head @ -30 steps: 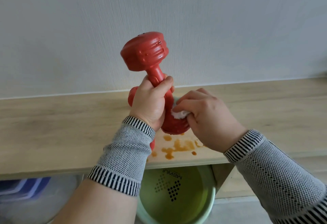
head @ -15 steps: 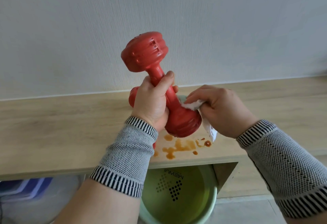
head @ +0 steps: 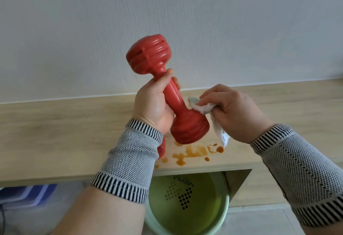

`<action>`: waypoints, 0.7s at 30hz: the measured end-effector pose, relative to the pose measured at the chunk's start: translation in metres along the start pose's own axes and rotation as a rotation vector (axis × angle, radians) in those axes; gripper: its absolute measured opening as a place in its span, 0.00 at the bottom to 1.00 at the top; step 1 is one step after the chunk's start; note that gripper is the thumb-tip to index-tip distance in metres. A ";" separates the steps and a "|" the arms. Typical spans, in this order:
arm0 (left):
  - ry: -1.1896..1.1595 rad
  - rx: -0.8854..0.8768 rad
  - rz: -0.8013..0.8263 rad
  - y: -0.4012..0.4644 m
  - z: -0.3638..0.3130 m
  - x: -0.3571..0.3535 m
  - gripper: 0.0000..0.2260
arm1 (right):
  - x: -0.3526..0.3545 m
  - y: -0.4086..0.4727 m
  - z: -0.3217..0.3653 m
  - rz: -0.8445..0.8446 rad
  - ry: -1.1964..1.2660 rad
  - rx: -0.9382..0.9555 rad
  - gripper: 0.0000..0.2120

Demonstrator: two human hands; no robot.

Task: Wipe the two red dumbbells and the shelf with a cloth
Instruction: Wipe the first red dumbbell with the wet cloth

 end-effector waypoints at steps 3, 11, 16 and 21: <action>0.076 -0.019 -0.028 -0.001 0.001 0.001 0.03 | -0.004 0.000 0.005 0.007 -0.003 -0.010 0.16; 0.288 -0.135 -0.101 -0.001 -0.009 0.011 0.12 | -0.011 -0.005 0.045 0.117 0.072 0.163 0.15; 0.194 -0.155 -0.066 -0.003 -0.011 0.007 0.14 | -0.008 0.000 0.025 0.065 0.078 0.111 0.16; 0.208 -0.173 -0.045 -0.004 -0.006 -0.001 0.11 | -0.007 0.001 0.014 0.037 0.047 0.053 0.15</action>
Point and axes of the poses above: each hand's wrist, its own y-axis towards the middle knuckle, its own x-axis out of the back of the hand, z = x × y, the point moved 8 cm from there along y, towards the middle knuckle, and after that the axes turned 2 degrees about z, right-handed, at the moved point
